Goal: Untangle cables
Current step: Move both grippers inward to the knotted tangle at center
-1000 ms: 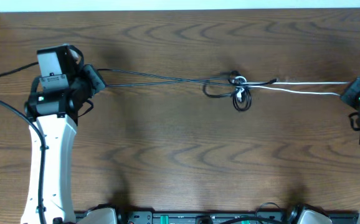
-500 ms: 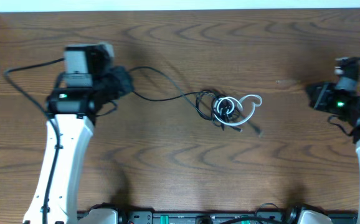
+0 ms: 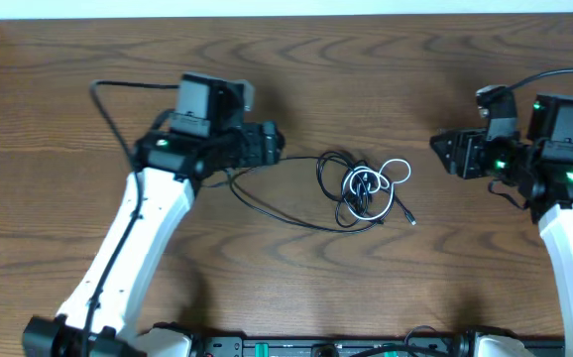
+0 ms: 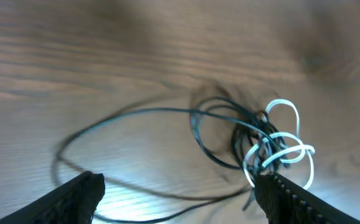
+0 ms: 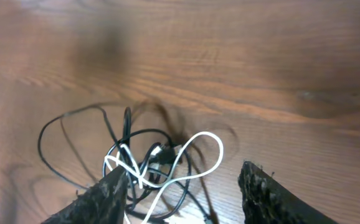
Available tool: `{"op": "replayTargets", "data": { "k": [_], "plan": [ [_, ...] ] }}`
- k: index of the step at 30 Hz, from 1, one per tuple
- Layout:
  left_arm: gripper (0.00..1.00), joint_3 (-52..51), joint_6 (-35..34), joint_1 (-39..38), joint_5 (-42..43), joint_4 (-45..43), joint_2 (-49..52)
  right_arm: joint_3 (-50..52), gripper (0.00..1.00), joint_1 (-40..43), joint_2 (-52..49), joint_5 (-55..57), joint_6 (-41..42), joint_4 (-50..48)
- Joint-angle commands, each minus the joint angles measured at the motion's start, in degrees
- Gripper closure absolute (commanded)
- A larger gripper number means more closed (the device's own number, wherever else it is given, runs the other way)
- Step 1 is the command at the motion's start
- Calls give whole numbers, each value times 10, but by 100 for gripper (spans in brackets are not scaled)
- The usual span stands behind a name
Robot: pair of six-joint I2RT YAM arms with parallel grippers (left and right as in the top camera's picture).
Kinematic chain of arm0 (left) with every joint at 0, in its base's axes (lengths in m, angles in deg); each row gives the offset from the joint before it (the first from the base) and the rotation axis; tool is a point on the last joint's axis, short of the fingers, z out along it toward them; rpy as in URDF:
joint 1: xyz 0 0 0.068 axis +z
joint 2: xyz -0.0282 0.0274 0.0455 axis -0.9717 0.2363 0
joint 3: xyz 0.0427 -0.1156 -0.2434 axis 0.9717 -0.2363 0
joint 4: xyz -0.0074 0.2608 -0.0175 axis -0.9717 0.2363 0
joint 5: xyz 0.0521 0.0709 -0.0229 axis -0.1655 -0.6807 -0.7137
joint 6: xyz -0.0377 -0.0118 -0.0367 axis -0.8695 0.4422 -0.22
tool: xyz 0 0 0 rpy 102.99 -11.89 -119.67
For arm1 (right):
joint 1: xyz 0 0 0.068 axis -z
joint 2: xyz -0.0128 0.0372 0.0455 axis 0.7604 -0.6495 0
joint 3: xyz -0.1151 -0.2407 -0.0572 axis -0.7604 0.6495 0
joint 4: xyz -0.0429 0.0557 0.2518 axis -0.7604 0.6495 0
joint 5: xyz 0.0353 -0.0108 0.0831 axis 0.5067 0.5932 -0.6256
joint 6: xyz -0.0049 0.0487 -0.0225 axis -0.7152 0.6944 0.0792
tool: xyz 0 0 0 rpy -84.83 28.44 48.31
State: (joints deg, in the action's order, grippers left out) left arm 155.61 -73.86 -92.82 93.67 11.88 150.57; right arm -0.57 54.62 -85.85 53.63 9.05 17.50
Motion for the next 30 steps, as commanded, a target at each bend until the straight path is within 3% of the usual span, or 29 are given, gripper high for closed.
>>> {"op": "replayTargets", "data": {
  "k": [1, 12, 23, 25, 29, 30],
  "plan": [
    [17, 8, 13, -37, 21, -11, 26, -2, 43, -25, -30, 2, -12, 1],
    [18, 8, 13, -160, 20, -101, 141, -2, 41, -52, -103, 2, 6, -10],
    [22, 8, 13, -187, 11, -204, 233, -2, 42, -52, -109, 40, 15, 10],
    [36, 8, 9, -187, 12, -217, 239, -2, 41, -52, -109, 41, 14, 22],
    [87, 8, -9, -187, 15, -233, 237, -2, 40, -54, -109, 37, 15, 59],
    [92, 8, -14, -187, 16, -236, 236, -2, 37, -55, -109, 33, 14, 70]
  ]
}}
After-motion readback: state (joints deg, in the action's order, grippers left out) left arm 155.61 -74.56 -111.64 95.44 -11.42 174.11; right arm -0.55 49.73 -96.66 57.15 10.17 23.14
